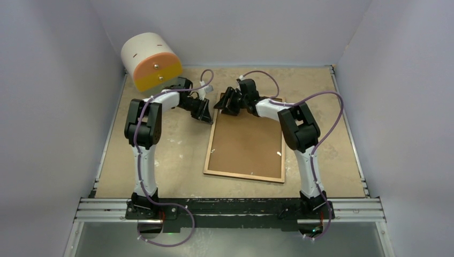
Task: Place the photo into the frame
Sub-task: Install the photo frame at the center of the board.
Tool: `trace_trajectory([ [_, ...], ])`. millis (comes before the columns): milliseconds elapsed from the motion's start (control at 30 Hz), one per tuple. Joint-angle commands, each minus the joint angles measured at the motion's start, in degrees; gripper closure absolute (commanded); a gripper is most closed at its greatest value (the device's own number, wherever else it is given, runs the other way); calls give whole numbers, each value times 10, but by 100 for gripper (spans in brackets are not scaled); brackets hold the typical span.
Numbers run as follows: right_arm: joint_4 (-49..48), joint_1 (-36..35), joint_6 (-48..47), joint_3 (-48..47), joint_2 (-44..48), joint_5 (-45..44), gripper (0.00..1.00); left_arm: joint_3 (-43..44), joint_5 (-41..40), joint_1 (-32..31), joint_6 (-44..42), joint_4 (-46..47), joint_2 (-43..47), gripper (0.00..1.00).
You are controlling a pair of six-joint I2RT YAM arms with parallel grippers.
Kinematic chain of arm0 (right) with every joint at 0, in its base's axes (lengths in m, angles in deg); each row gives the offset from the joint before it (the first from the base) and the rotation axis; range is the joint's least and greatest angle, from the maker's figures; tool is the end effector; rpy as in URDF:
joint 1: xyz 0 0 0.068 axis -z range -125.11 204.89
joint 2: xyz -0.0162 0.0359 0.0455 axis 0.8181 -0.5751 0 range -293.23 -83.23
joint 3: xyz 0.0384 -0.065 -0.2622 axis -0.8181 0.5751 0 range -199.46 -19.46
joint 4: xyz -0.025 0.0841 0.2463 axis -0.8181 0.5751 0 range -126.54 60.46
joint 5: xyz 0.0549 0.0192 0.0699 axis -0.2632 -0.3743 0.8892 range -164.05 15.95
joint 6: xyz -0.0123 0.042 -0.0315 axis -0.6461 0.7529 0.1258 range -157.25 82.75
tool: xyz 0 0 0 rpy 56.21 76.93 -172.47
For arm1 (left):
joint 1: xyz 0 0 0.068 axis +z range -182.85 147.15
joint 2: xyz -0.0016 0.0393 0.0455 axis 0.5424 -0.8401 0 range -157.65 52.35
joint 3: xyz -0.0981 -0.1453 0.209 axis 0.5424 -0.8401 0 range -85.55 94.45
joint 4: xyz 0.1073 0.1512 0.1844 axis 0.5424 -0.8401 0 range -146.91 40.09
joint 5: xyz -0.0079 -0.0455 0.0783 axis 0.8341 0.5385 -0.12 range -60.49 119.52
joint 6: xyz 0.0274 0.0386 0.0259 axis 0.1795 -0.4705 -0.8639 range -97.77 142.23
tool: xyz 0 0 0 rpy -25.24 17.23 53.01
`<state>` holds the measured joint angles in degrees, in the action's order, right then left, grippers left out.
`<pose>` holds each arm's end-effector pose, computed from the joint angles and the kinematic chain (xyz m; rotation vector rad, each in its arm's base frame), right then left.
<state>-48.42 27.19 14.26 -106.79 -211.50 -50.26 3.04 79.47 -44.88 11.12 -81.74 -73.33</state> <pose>0.4371 0.2457 0.1539 0.1932 2.2832 1.2218 0.4250 -0.1186 0.1376 0.7260 2.4468 -1.1883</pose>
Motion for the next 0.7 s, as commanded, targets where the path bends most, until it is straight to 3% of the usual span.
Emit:
trace_trajectory([
  [0,-14,-2,18,0,-5,9,43,-8,-15,-8,-17,12,-5,76],
  [200,-55,-1,83,20,-15,22,44,-2,-16,-12,-26,8,-7,76],
  [467,-60,-1,90,22,-16,15,44,-2,-17,-13,-35,-1,-6,76],
  [667,-37,11,53,43,41,11,43,-10,-20,-12,-41,-3,-2,77],
])
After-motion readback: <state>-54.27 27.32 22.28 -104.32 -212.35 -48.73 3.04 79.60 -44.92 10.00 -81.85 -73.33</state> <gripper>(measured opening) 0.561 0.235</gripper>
